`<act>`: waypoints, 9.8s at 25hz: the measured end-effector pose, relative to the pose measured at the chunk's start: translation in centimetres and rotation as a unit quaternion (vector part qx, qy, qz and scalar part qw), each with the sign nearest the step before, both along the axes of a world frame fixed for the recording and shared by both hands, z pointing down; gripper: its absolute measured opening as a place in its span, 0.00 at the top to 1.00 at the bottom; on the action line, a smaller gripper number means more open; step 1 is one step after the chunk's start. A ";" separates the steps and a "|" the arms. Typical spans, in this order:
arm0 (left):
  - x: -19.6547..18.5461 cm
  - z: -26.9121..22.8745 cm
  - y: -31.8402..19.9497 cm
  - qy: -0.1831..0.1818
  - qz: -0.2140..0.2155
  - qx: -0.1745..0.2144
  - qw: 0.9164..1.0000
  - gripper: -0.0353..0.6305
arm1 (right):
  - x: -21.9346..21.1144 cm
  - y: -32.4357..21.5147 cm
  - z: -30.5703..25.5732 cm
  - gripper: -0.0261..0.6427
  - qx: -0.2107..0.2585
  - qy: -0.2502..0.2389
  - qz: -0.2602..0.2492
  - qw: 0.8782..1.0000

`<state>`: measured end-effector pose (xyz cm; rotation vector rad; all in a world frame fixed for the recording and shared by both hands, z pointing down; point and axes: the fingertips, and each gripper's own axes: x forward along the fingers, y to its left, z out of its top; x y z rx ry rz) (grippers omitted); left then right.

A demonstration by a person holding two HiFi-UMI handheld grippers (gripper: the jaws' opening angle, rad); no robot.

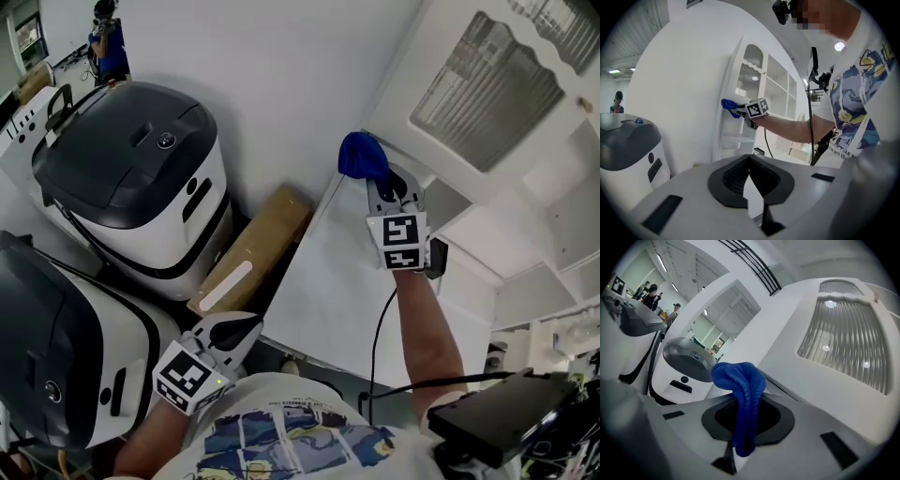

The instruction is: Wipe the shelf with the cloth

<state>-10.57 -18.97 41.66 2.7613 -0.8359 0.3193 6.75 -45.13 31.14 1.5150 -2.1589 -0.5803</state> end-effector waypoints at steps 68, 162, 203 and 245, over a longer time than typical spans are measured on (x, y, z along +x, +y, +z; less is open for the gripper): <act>1.0 0.8 -0.1 -0.035 -0.041 -0.001 0.999 0.93 | 2.7 -0.7 20.9 0.86 -0.232 -0.039 0.033 0.971; 4.8 0.6 2.6 -0.002 0.084 0.010 0.996 0.93 | 23.5 7.4 -1.8 0.86 -0.031 -0.036 0.220 0.974; -9.2 1.6 5.2 0.003 0.003 -0.011 1.000 0.93 | 4.7 -0.5 1.0 0.86 -0.059 -0.056 0.139 0.987; -7.5 1.6 -1.7 -0.035 -0.074 -0.035 0.996 0.93 | 13.6 -14.8 18.4 0.86 -0.269 0.000 0.210 0.940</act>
